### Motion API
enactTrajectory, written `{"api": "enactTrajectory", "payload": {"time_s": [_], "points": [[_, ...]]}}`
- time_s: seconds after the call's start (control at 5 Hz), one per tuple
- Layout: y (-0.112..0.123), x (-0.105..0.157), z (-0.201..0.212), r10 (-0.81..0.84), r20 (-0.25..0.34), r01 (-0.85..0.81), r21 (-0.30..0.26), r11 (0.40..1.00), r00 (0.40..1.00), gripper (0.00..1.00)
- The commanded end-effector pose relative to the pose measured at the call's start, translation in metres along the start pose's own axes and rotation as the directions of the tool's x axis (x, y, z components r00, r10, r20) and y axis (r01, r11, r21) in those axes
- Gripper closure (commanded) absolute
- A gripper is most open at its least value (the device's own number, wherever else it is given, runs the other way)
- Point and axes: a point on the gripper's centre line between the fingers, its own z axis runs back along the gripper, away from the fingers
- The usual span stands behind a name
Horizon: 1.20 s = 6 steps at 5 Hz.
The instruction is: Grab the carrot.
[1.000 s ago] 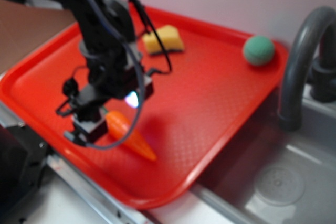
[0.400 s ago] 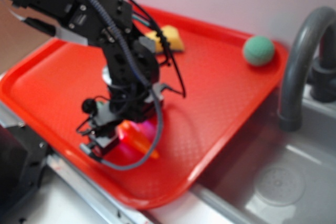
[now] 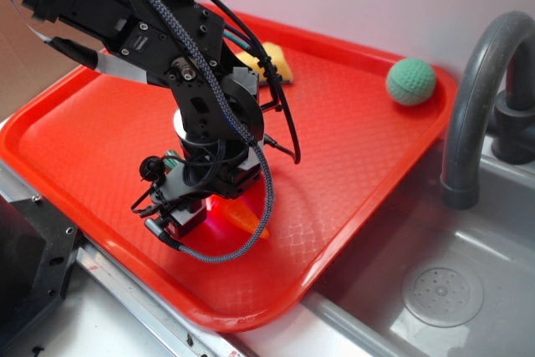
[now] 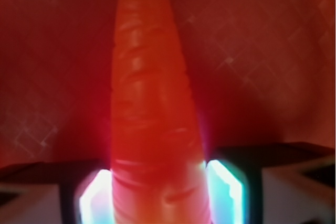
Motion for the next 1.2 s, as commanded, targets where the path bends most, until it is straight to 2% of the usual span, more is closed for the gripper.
{"api": "enactTrajectory", "payload": {"time_s": [0.0, 0.2, 0.4, 0.6, 0.8, 1.0], "points": [[0.016, -0.029, 0.049, 0.258, 0.126, -0.249, -0.086, 0.965, 0.958, 1.0], [0.024, -0.056, 0.095, 0.495, 0.079, -0.488, -0.098, 0.867, 0.865, 1.0], [0.006, -0.077, 0.14, 0.7, 0.146, -0.695, -0.089, 0.713, 0.699, 1.0], [-0.017, -0.096, 0.183, 0.848, 0.223, -0.847, -0.129, 0.515, 0.482, 1.0], [-0.032, -0.108, 0.22, 0.938, 0.254, -0.934, -0.207, 0.29, 0.235, 1.0], [-0.018, -0.1, 0.209, 0.968, 0.244, -0.954, -0.27, 0.126, 0.059, 1.0]]}}
